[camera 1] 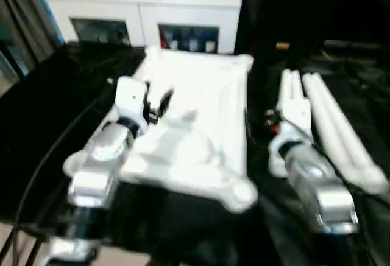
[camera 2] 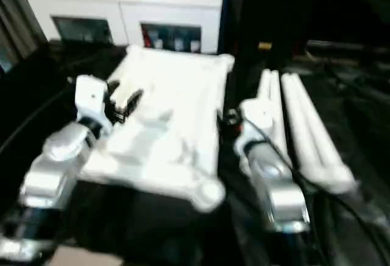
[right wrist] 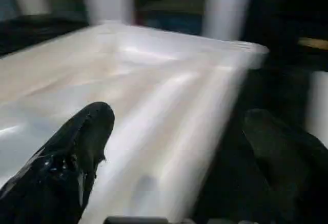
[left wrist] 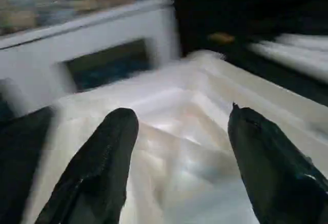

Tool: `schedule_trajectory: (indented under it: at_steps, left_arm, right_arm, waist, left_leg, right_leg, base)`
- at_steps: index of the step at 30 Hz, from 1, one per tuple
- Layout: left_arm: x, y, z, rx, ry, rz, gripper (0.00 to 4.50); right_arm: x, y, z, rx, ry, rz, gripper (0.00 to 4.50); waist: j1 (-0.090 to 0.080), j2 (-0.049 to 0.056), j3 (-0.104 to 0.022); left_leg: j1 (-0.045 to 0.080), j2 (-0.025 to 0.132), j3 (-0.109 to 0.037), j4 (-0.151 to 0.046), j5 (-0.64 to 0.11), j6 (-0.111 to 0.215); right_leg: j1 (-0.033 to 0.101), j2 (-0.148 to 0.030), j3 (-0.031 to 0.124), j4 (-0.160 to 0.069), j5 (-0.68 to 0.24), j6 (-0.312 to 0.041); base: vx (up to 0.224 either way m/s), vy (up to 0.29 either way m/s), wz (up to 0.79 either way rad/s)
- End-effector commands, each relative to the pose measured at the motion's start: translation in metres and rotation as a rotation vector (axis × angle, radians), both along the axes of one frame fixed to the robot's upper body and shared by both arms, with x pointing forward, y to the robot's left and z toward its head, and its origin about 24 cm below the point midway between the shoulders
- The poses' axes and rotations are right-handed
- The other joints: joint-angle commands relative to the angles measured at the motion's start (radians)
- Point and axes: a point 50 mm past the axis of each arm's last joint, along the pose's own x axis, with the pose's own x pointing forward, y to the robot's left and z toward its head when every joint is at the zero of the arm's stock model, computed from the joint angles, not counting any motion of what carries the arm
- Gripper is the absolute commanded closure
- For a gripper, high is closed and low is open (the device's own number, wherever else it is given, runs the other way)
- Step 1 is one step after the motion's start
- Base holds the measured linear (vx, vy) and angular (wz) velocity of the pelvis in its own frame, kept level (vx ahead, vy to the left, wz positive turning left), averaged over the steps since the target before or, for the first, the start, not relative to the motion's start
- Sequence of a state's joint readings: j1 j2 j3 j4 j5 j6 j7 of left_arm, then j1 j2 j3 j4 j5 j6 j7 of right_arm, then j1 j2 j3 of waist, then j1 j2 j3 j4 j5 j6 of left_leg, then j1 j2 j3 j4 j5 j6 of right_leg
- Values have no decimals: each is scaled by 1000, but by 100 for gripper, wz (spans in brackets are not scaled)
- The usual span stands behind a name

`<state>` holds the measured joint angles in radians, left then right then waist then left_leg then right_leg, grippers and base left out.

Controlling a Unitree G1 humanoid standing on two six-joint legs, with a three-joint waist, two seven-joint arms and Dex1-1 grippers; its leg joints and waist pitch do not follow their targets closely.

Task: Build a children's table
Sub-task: Move to table

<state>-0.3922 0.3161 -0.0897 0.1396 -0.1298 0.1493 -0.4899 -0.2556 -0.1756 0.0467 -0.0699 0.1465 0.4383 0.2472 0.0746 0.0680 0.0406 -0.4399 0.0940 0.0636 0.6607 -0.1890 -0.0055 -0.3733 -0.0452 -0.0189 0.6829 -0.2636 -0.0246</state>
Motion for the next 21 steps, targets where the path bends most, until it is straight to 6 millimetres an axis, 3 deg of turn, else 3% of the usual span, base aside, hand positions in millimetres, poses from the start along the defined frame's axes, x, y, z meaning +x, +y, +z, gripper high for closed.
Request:
schedule_trajectory:
  at_steps: [1,2,3,4,5,6,7,8,10,11,13,15,18,19,20,21]
  left_arm:
    - [-4,-14,-2,4,27,-146,128]
    - [-7,-18,-5,37,48,-225,128]
    - [-12,-21,-7,48,75,-319,128]
    - [-16,-23,-8,54,94,-383,128]
    - [-19,-25,-11,71,125,-449,128]
    - [-21,-26,-13,100,138,-497,128]
    - [-22,-27,-15,128,150,-535,128]
    - [-23,-28,-18,154,171,-579,128]
    - [-26,-30,-23,200,207,-651,128]
    - [-28,-31,-25,212,225,-682,128]
    - [-30,-33,-26,236,231,-707,128]
    - [-31,-35,-33,287,262,-742,145]
    - [-23,-37,-42,347,286,-703,167]
    - [-21,-37,-43,356,290,-688,167]
    - [-19,-37,-43,357,291,-684,189]
    - [-19,-37,-43,357,291,-684,189]
  right_arm:
    - [1,-3,10,-8,-22,56,0]
    - [0,-3,12,-16,-30,117,0]
    - [-2,-4,15,-26,-33,180,0]
    - [-4,-4,16,-33,-34,223,0]
    - [-7,-5,19,-56,-35,292,0]
    - [-10,-7,21,-77,-29,356,0]
    - [-12,-10,23,-104,-25,408,0]
    - [-15,-12,24,-129,-14,460,0]
    - [-20,-17,25,-170,17,545,0]
    - [-22,-19,24,-191,35,573,0]
    - [-24,-22,24,-209,52,598,0]
    - [-27,-25,22,-230,90,630,0]
    - [-32,-27,18,-266,142,675,0]
    - [-33,-27,17,-274,152,685,0]
    - [-35,-27,16,-282,161,694,0]
    - [-35,-27,16,-282,161,694,0]
  waist:
    - [-16,16,-50]
    - [-13,-5,-45]
    - [-10,-18,-42]
    - [-3,-22,-41]
    - [2,-39,-37]
    - [7,-31,-39]
    - [5,-31,-39]
    - [3,-20,-40]
    - [-1,-23,-41]
    - [-5,-33,-38]
    - [-4,-32,-33]
    - [-7,-43,-30]
    - [-13,-37,-24]
    - [-22,-33,-16]
    - [-26,-23,-11]
    - [-21,-12,-13]
  left_leg:
    - [67,107,-62,-189,-693,-148]
    - [70,93,-37,-176,-755,-194]
    - [77,89,-21,-161,-743,-190]
    - [79,86,-4,-136,-651,-157]
    - [71,92,10,-131,-537,-115]
    - [67,97,10,-134,-496,-102]
    - [51,106,15,-154,-445,-93]
    - [52,108,17,-165,-460,-104]
    - [60,111,19,-169,-512,-120]
    - [61,111,21,-171,-533,-120]
    - [72,111,23,-162,-566,-121]
    - [75,111,23,-154,-565,-113]
    - [83,109,19,-153,-630,-127]
    - [92,107,17,-157,-708,-144]
    - [75,114,18,-202,-822,-169]
    - [36,122,28,-257,-893,-184]
  right_leg:
    - [-4,-37,-17,-27,-50,-43]
    - [-5,-77,5,-82,-142,-49]
    - [-10,-99,19,-107,-237,-51]
    - [-5,-140,39,-141,-412,-65]
    - [4,-158,44,-167,-526,-54]
    - [12,-161,42,-169,-541,-49]
    - [20,-141,33,-157,-491,-39]
    - [17,-124,25,-149,-429,-42]
    - [15,-120,20,-146,-370,-60]
    - [15,-120,19,-149,-371,-66]
    - [3,-133,23,-160,-443,-75]
    - [2,-141,21,-172,-513,-73]
    - [-2,-136,5,-182,-597,-43]
    - [-3,-124,-15,-189,-619,-28]
    - [22,-93,-48,-165,-582,-19]
    - [59,-63,-66,-100,-493,-27]
  base:
    - [-87,150,4]
    - [-87,77,8]
    - [-83,24,5]
    - [-83,24,5]
    - [-80,5,-6]
    - [-58,15,-17]
    - [-58,15,-17]
    - [-47,28,-20]
    - [-57,29,-15]
    - [-54,30,-12]
    - [-54,24,-7]
    - [-26,9,-2]
    - [-42,19,-4]
    - [-71,30,-6]
    - [-68,41,-9]
    - [-129,43,-5]
